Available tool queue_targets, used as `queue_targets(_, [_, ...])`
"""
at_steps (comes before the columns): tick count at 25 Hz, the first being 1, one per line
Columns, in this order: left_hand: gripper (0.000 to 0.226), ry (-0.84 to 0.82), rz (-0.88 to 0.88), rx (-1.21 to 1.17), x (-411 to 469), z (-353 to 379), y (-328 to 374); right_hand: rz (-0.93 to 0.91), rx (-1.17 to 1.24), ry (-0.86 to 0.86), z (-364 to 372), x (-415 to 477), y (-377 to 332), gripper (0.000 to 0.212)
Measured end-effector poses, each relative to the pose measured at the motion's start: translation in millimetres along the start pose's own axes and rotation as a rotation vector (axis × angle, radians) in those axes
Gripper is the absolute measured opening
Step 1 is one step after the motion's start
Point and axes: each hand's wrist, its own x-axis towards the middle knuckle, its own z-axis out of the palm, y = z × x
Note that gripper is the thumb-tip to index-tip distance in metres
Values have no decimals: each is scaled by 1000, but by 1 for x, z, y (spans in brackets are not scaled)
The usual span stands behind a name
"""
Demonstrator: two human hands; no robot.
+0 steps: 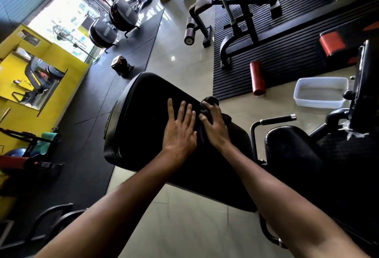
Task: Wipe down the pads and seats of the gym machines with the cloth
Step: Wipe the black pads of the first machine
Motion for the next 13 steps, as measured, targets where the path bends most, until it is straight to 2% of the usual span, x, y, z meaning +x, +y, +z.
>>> queue_targets(2, [64,-6,16,-40,10,-4,-1,-34,2,-5,0,-39,14,55])
queue_targets(4, [62,-26,13,-91,30,-9,-7,32,-34,-10,-10,-65,37,58])
queue_targets(6, [59,-28,3,-117,54,-13,-14,154,-56,-23,-20,-44,52,58])
queue_targets(9, [57,-41,-16,-82,76,-13,-13,271,-48,-22,-25,26,43,46])
queue_targets(13, [58,-37,-64,-61,89,-6,-1,72,-34,-141,-14,57,6,32])
